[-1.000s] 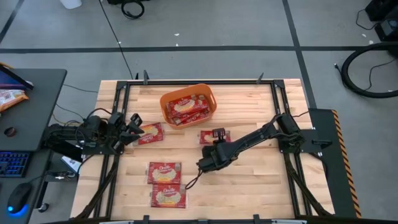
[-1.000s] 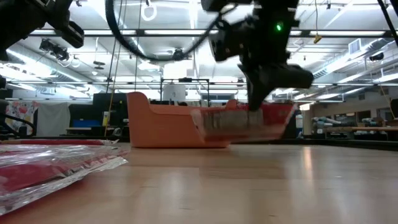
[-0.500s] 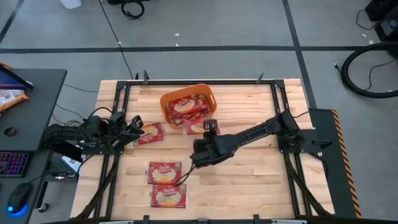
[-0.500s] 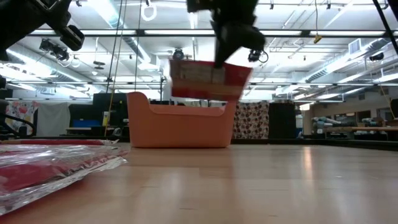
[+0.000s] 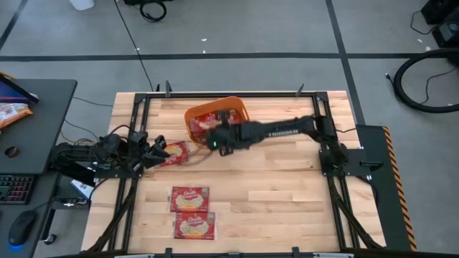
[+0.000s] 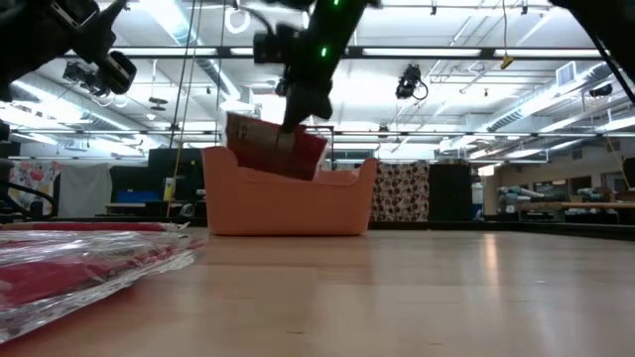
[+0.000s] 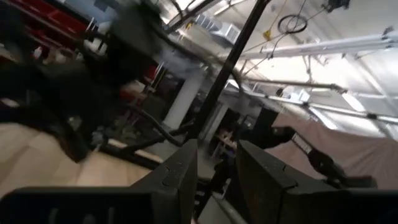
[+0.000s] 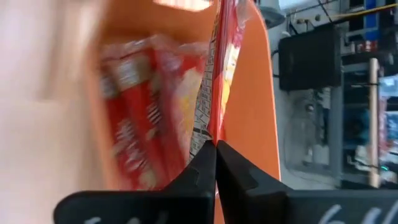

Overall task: Sort popcorn bags into baskets
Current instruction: Put the popcorn bag into the orange bin

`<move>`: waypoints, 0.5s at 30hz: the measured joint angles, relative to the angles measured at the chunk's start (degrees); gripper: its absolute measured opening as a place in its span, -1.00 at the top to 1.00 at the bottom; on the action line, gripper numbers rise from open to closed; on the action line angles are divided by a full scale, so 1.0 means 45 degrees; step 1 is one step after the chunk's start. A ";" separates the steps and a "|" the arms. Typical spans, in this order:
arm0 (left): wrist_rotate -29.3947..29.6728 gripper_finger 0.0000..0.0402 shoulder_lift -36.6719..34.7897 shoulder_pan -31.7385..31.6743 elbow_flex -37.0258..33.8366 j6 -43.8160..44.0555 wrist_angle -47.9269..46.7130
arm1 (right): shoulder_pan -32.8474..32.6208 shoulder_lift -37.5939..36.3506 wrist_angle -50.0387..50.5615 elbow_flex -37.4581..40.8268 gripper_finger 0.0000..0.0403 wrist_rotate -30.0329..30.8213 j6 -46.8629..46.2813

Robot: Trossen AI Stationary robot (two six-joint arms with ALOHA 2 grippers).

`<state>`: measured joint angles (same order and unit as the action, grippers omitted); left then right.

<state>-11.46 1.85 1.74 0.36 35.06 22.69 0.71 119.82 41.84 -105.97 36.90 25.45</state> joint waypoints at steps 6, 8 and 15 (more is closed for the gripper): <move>0.0002 0.42 0.0000 0.0000 0.0002 -0.1673 -0.1888 | 0.1886 0.0045 -0.1106 0.0757 0.86 -0.2628 0.0183; 0.0000 0.42 0.0005 0.0000 0.0002 -0.1989 -0.2715 | 0.2133 0.0045 -0.0611 0.0757 0.77 -0.3117 -0.0401; 0.0005 0.42 0.0005 0.0000 0.0003 -0.2528 -0.4042 | 0.1413 -0.0371 0.1816 0.0696 0.45 -0.1902 -0.2234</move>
<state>-11.44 1.87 1.74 0.37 23.68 4.50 7.07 118.15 50.02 -102.84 28.34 15.39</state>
